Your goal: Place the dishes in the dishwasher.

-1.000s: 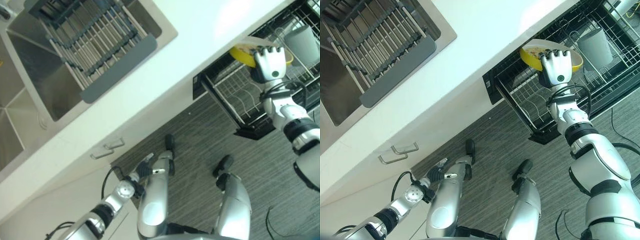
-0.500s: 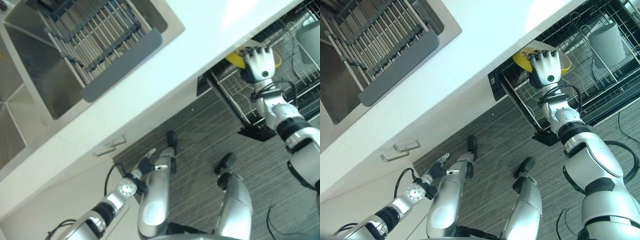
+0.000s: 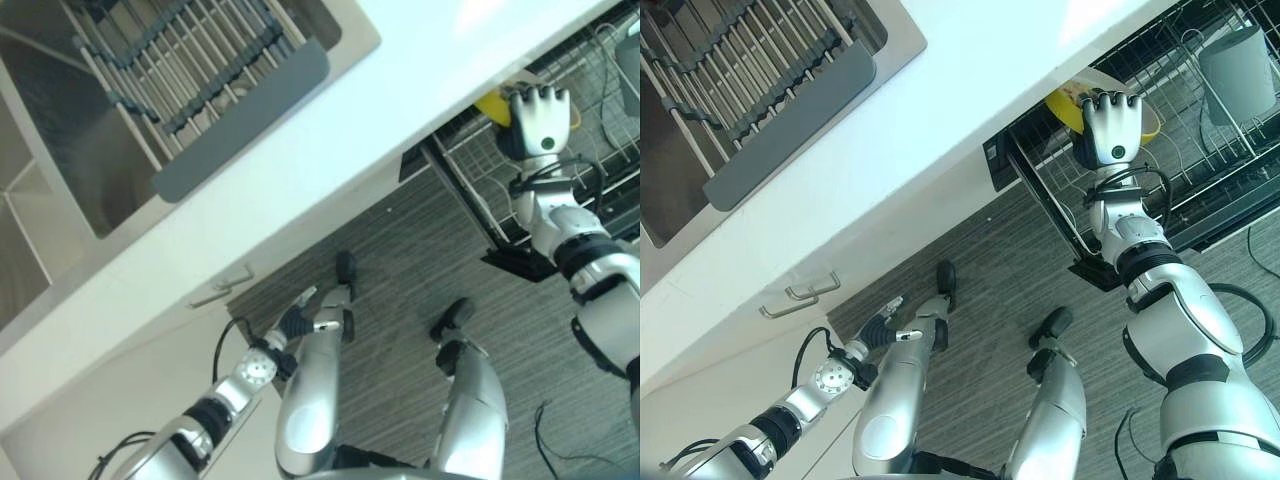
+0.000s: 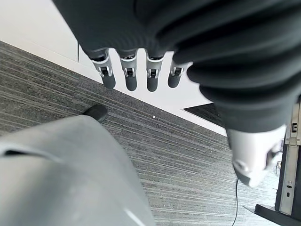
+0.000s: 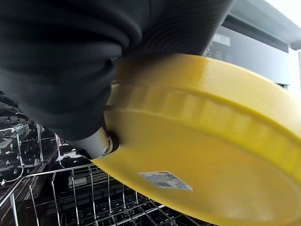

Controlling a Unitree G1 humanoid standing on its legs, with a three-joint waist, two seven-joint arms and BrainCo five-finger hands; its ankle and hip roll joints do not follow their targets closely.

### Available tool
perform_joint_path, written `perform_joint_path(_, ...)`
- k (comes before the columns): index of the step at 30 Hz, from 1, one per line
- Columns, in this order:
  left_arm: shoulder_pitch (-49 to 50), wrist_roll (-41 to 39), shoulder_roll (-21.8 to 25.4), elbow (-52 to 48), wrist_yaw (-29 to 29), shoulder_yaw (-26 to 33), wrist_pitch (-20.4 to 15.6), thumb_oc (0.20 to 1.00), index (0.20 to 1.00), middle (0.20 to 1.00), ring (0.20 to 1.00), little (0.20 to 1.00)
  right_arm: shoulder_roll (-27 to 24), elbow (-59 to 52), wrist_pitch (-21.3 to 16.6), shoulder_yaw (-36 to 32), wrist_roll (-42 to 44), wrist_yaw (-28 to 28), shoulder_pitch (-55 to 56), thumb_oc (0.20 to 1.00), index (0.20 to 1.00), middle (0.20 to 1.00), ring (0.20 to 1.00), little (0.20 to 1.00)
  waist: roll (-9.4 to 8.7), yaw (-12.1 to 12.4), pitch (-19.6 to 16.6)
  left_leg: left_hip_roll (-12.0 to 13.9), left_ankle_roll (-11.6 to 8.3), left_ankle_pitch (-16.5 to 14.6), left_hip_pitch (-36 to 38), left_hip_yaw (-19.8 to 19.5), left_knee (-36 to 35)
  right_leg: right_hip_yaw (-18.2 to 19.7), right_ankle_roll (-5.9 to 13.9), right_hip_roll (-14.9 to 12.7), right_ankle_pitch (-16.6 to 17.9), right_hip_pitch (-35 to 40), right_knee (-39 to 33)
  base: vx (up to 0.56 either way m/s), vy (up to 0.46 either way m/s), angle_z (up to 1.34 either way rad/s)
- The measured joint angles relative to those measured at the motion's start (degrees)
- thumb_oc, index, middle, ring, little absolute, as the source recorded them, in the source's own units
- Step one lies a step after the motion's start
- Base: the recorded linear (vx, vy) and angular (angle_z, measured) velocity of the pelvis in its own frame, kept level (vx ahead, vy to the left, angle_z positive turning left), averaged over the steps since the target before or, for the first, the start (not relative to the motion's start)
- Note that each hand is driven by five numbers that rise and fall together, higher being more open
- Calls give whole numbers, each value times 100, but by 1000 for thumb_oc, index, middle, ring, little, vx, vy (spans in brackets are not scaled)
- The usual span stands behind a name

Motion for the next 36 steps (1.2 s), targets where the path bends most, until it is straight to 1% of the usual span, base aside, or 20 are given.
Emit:
perform_joint_path(3,-6,-5,18,-80,13,-8,0,1000,1000,1000,1000,1000,-2,-5,124,-68,43,-111,-21,1000,1000,1000,1000,1000,0,1,0,0,0,0,0,-3,0,0,0,0,-1,0,4,0,0,0)
perform_joint_path(5,-6,-56,20,-115,45,-71,0,1000,1000,1000,1000,1000,39,8,307,-160,308,-182,-16,1000,1000,1000,1000,1000,0,1,0,0,0,0,-1,-3,1,1,0,0,-1,-1,4,0,0,0)
perform_joint_path(6,-5,-98,21,-111,86,-194,1,1000,1000,1000,1000,1000,192,100,194,-503,662,-128,-7,1000,1000,1000,1000,1000,1,-15,-1,0,0,0,-10,-1,0,7,0,0,-1,-20,-2,17,31,-2)
perform_joint_path(7,-7,-97,20,-123,89,-206,1,1000,1000,1000,1000,1000,266,128,169,-593,760,-58,-8,1000,1000,1000,1000,1000,4,-16,-2,-1,-1,0,-24,5,0,17,-1,0,-1,-41,1,20,30,-4)
perform_joint_path(8,-6,-96,6,-129,84,-220,2,1000,1000,1000,1000,1000,333,118,162,-630,845,142,-9,1000,1000,1000,1000,1000,5,-19,-3,0,-1,0,-44,15,0,34,-2,-2,-1,-80,3,28,31,-3)
perform_joint_path(9,-8,-97,-6,-163,82,-208,4,1000,1000,1000,1000,1000,419,112,94,-642,937,523,-4,1000,1000,1000,1000,1000,19,-13,-8,1,-2,3,-79,17,0,31,-7,-2,4,-110,15,0,0,0)
perform_joint_path(12,-31,-97,-3,-161,77,-188,6,1000,1000,1000,1000,1000,494,113,91,-567,1141,996,4,1000,1000,1000,1000,1000,20,14,-8,-5,-2,2,-79,17,0,28,-7,-9,4,-105,11,11,7,0)
perform_joint_path(15,-40,-97,6,-160,67,-161,7,1000,1000,1000,1000,1000,492,113,100,-568,1142,1173,3,1000,1000,1000,1000,1000,21,36,-9,-6,-2,3,-75,11,5,23,-8,-10,4,-96,18,0,0,0)
perform_joint_path(19,-41,-97,9,-160,56,-164,9,1000,1000,1000,1000,1000,490,116,102,-578,1335,1181,3,1000,1000,1000,1000,1000,21,36,-9,-5,8,11,-71,9,7,25,-13,-9,9,-92,23,0,0,0)
perform_joint_path(22,-41,-97,9,-161,40,-151,40,1000,1000,1000,1000,1000,490,116,97,-725,1485,1179,4,1000,1000,1000,1000,1000,21,36,-9,-5,12,15,-60,10,10,27,-19,-8,17,-79,23,0,0,0)
perform_joint_path(25,-39,-96,8,-163,35,-143,70,1000,1000,1000,1000,1000,543,103,57,-1005,2276,1214,48,1000,1000,1000,1000,1000,22,28,-10,-6,12,15,63,14,10,31,-20,-9,18,44,18,22,19,0)
perform_joint_path(26,-37,-95,6,-163,33,-134,143,1000,1000,1000,1000,1000,668,29,-68,-1436,3011,1320,207,1000,1000,1000,1000,1000,23,18,-10,-9,10,11,189,24,7,41,-23,-11,16,164,16,52,44,-1)
perform_joint_path(27,-27,-93,-14,-161,26,-71,216,1000,1000,1000,1000,1000,804,-18,-258,-1786,3539,1438,311,1000,1000,1000,1000,1000,23,1,-10,-10,13,6,265,33,9,50,-28,-12,12,228,16,82,75,-11)
perform_joint_path(28,1,-93,-79,-158,25,81,338,1000,1000,1000,1000,1000,1182,-19,-520,-2448,4344,1568,481,1000,1000,1000,1000,1000,25,-26,-13,-11,22,-10,478,105,0,130,-24,-15,16,376,14,66,59,-22)
perform_joint_path(29,34,-93,-191,-97,3,278,474,1000,1000,1000,1000,1000,1465,-263,-706,-2776,5048,1735,696,1000,1000,1000,1000,1000,41,-64,-24,-13,17,-44,677,176,7,207,-71,-22,-7,521,9,80,71,-22)
perform_joint_path(31,63,-94,-302,-25,-21,366,567,1000,1000,1000,1000,1000,1746,-508,-806,-2988,5646,1789,949,1000,1000,1000,1000,1000,70,-164,-42,-23,1,-88,895,190,5,231,-88,-33,-33,727,-14,59,29,-9)
perform_joint_path(32,75,-96,-416,133,-44,462,627,1000,1000,1000,1000,1000,1957,-679,-818,-3153,5981,1793,1106,1000,1000,1000,1000,1000,72,-196,-43,-24,-17,-117,1042,230,5,276,-66,-31,-48,843,-26,78,-3,-15)
perform_joint_path(33,98,-98,-522,293,-46,478,693,1000,1000,1000,1000,1000,2126,-771,-849,-3167,6281,1798,1272,1000,1000,1000,1000,1000,87,-208,-54,-18,-39,-161,1210,283,3,324,-48,-28,-49,955,-41,73,-22,-17)
perform_joint_path(34,149,-99,-556,311,-80,481,724,1000,1000,1000,1000,1000,2174,-826,-865,-3157,6422,1834,1376,1000,1000,1000,1000,1000,114,-237,-106,-13,-4,-210,1253,291,4,338,-12,-21,-70,1028,-57,89,-33,-10)
perform_joint_path(36,290,-100,-682,445,-158,678,727,1000,1000,1000,1000,1000,2276,-1019,-918,-3167,6539,2014,1557,1000,1000,1000,1000,1000,140,-329,-113,-17,-7,-213,1424,289,-10,338,0,-17,-70,1194,-76,80,-55,-2)
